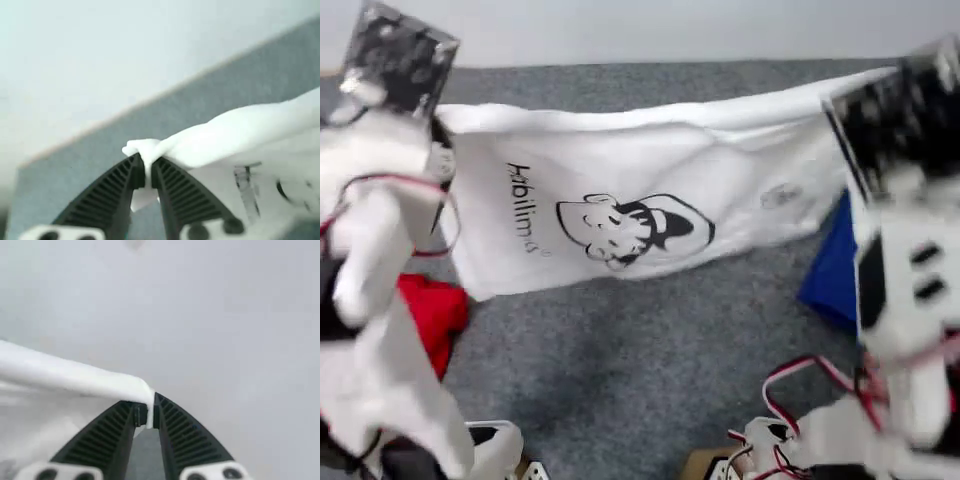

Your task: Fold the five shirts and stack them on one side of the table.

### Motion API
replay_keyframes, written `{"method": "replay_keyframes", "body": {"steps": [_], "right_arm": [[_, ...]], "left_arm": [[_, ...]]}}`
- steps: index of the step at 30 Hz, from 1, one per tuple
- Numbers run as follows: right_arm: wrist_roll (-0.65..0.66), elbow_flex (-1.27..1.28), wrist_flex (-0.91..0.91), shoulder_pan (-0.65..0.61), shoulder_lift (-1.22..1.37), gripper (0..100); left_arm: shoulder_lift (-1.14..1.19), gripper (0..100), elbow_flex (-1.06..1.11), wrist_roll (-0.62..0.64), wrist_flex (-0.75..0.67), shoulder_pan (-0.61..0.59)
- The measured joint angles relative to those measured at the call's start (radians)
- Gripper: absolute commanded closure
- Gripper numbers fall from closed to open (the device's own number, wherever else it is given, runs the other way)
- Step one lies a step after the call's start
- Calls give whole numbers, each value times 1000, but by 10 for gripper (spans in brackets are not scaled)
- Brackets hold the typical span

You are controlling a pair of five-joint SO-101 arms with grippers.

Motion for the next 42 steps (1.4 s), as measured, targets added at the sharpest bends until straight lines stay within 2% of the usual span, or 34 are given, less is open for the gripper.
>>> {"method": "replay_keyframes", "body": {"steps": [8, 13, 18, 22, 25, 29, 31, 36, 39, 42], "right_arm": [[48, -316, -3, 175, -17, 989], [126, -428, 5, 195, -18, 988], [158, -434, 49, 195, -17, 988], [160, -394, 86, 189, -15, 988], [160, -307, 103, 137, 12, 988], [160, -92, 104, 61, 81, 988], [160, 43, 104, 20, 112, 988], [160, 437, 49, -51, 181, 988], [160, 655, -84, -71, 230, 988], [160, 830, -259, -80, 276, 988]], "left_arm": [[-187, 995, -192, -8, 0, 0], [-311, 995, -215, -91, 0, 0], [-394, 995, -157, -152, 0, 0], [-448, 995, 32, -160, 0, 0], [-463, 995, 219, -160, 0, 0], [-462, 995, 509, -163, -3, 0], [-459, 995, 671, -173, -51, 0], [-451, 995, 1082, -258, -301, 0], [-390, 995, 1292, -282, -508, 0], [-256, 995, 1358, -290, -669, 0]]}}
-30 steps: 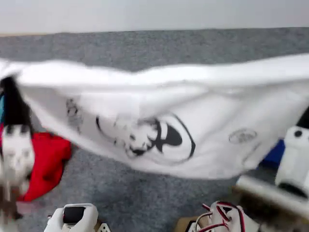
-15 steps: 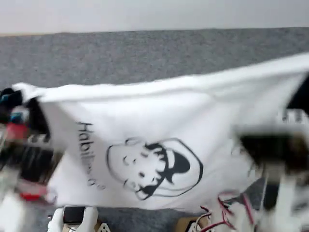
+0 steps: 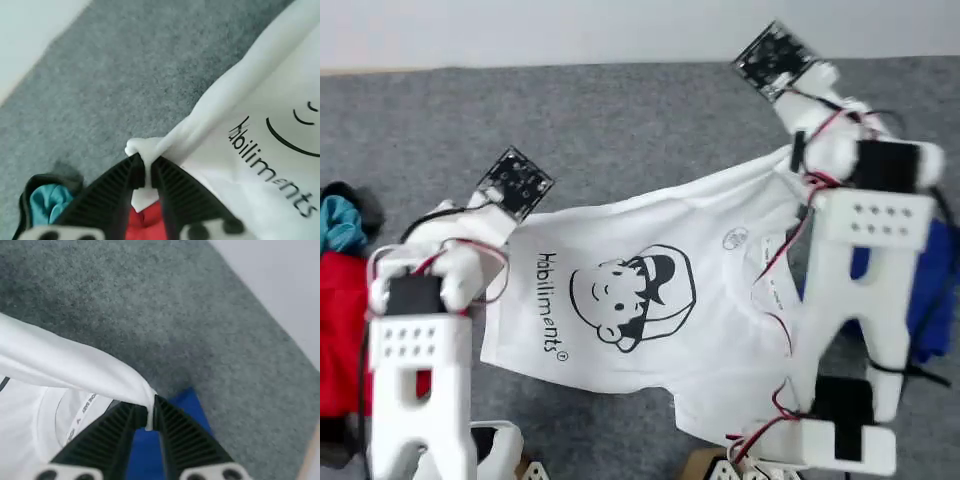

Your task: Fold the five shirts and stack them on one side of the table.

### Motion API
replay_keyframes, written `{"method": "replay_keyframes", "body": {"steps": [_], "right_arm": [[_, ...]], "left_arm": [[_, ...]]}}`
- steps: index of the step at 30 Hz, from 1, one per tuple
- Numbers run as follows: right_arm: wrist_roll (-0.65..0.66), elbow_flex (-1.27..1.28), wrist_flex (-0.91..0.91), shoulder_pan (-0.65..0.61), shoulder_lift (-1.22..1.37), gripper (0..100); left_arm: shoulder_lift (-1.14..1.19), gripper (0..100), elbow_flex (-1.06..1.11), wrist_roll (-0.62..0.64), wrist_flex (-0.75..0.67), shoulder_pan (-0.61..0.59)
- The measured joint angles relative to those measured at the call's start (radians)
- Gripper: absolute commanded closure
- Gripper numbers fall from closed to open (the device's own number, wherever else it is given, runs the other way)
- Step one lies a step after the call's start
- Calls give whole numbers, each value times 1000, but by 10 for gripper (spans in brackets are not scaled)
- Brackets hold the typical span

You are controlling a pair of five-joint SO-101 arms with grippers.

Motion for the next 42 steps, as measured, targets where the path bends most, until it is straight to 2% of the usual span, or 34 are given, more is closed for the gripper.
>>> {"method": "replay_keyframes", "body": {"steps": [5, 11, 15, 20, 27, 33, 36, 42], "right_arm": [[-3, 127, -272, 0, 94, 989], [-3, 130, -598, -2, 233, 989], [-3, 117, -775, -3, 311, 989], [-3, -15, -868, -11, 431, 989], [0, -166, -868, -12, 506, 989], [3, -189, -624, -23, 506, 989], [5, -189, -471, -21, 494, 989], [48, -189, -196, -21, 408, 989]], "left_arm": [[321, 995, -124, -3, -118, 0], [755, 995, -514, -3, -129, 0], [1005, 995, -824, -3, -49, 0], [1258, 995, -1224, -3, 69, 2], [1501, 995, -1709, -3, 255, 2], [1613, 995, -1973, -25, 548, 2], [1628, 995, -2022, -58, 647, -5], [1616, 995, -1958, -109, 661, -28]]}}
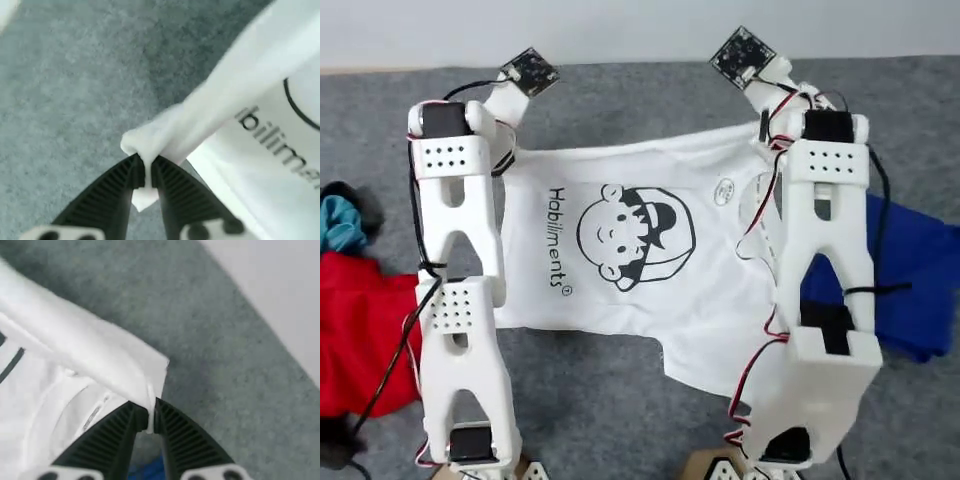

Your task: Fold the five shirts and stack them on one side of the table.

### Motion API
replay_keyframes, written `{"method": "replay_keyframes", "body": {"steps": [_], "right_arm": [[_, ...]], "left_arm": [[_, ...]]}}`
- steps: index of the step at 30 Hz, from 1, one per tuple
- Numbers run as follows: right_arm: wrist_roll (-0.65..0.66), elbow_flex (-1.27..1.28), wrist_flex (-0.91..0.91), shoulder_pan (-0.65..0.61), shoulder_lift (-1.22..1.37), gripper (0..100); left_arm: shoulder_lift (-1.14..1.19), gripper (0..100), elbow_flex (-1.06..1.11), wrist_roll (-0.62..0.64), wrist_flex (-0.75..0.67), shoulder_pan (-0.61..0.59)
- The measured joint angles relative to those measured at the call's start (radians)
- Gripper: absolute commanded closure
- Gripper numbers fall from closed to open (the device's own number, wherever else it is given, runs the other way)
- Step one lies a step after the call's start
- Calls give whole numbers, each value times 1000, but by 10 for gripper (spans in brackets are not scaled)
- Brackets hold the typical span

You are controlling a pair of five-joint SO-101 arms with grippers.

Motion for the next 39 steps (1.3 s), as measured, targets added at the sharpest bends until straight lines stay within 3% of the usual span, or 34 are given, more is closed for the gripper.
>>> {"method": "replay_keyframes", "body": {"steps": [5, 14, 21, 39], "right_arm": [[2, 0, 183, 0, -54, 989], [2, 0, 529, -5, -150, 989], [2, 100, 557, -6, -278, 989], [26, 878, 557, -2, -813, 988]], "left_arm": [[-117, 995, 244, -98, 0, 0], [-404, 995, 870, -287, -2, -2], [-549, 994, 1194, -354, -2, 6], [-595, 994, 1266, -371, -2, -6]]}}
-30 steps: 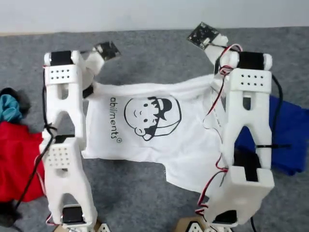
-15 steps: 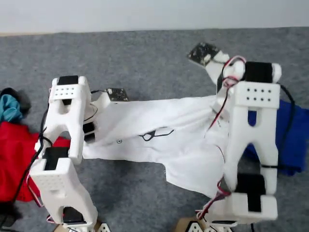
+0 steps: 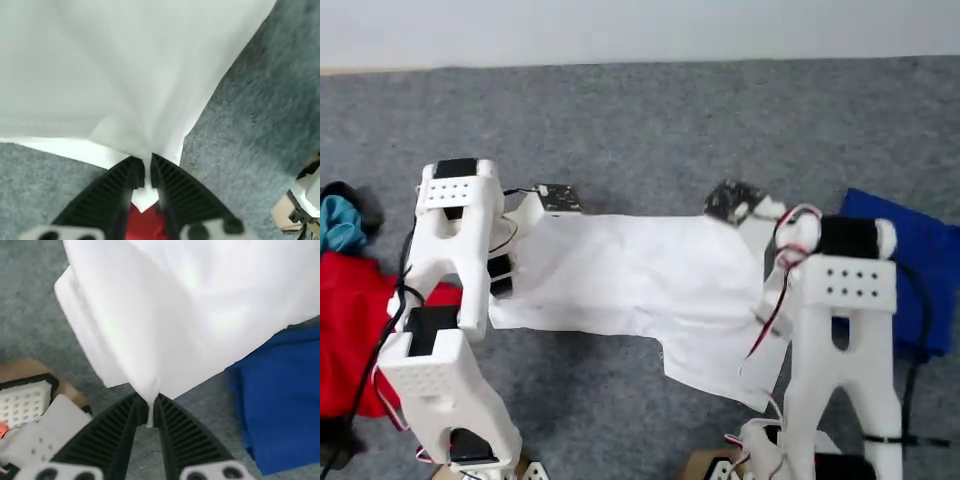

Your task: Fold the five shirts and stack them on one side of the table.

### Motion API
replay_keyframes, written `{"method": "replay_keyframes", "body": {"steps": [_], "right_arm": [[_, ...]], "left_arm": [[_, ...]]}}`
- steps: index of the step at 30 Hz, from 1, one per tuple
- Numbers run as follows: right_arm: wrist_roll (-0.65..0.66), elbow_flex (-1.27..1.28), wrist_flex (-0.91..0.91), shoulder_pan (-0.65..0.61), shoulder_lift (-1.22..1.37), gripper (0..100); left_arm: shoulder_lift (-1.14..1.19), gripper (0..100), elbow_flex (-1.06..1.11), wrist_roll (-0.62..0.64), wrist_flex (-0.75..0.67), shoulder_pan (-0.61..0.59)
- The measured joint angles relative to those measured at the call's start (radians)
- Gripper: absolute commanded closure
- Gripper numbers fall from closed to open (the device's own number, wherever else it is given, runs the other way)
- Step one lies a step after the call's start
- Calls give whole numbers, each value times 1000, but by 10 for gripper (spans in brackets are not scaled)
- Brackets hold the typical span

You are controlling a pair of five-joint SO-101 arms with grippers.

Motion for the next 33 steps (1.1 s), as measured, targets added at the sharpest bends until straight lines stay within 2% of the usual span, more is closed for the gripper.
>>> {"method": "replay_keyframes", "body": {"steps": [6, 11, 13, 17, 19, 24, 28, 31, 33], "right_arm": [[8, 167, -37, 0, -60, 988], [8, 233, -84, 9, -66, 982], [8, 238, -106, 28, -69, 939], [8, 238, -115, 92, -69, 760], [-3, 233, -104, 123, -69, 717], [-66, 106, -66, 146, -69, 717], [-80, 14, -69, 144, -69, 717], [-81, 3, -132, 106, -69, 720], [-80, 3, -192, 84, -68, 757]], "left_arm": [[0, 991, 14, -8, 0, -12], [0, 912, 54, -11, 0, -12], [-2, 893, 63, -11, -2, -12], [-9, 872, 63, -11, -2, -25], [-9, 869, 63, -11, -2, -21], [-9, 869, 21, -5, -2, -21], [-9, 869, -89, 66, -2, -21], [-9, 873, -192, 124, -2, -21], [-9, 874, -267, 176, -2, -21]]}}
